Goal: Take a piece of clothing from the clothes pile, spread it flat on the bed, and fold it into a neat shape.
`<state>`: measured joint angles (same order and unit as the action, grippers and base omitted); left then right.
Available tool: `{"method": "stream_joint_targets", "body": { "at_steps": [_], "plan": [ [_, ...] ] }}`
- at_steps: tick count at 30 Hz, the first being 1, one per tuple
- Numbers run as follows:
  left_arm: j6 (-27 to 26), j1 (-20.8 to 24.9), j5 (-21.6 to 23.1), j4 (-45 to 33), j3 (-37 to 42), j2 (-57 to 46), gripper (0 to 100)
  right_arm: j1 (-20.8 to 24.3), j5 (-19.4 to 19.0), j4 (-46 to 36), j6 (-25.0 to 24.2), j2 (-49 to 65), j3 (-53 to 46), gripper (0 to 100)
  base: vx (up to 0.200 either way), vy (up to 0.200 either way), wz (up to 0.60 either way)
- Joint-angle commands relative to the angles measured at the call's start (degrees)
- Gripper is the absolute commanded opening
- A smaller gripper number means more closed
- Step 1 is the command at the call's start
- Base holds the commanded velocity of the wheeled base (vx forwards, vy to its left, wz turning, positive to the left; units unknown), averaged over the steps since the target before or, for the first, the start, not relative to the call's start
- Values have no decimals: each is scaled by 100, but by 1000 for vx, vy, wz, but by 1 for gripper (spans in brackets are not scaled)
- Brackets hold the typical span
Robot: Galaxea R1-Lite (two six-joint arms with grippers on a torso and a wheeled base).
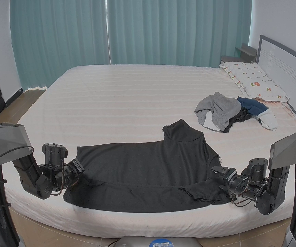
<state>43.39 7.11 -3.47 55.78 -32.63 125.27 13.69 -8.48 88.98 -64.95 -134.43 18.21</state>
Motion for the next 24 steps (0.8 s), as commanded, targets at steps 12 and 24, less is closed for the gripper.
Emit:
{"method": "stream_joint_targets", "body": {
  "at_steps": [12, 24],
  "plan": [
    [-41, -95, -206, -50, -59, 59, 0, 2, -4, 85, 0, -5, -11, 100, 0, 0, 0],
    [-410, -447, -602, -586, -191, 191, 0, 2, -4, 85, 9, -5, -2, 100, 0, 0, 0]
  ]
}}
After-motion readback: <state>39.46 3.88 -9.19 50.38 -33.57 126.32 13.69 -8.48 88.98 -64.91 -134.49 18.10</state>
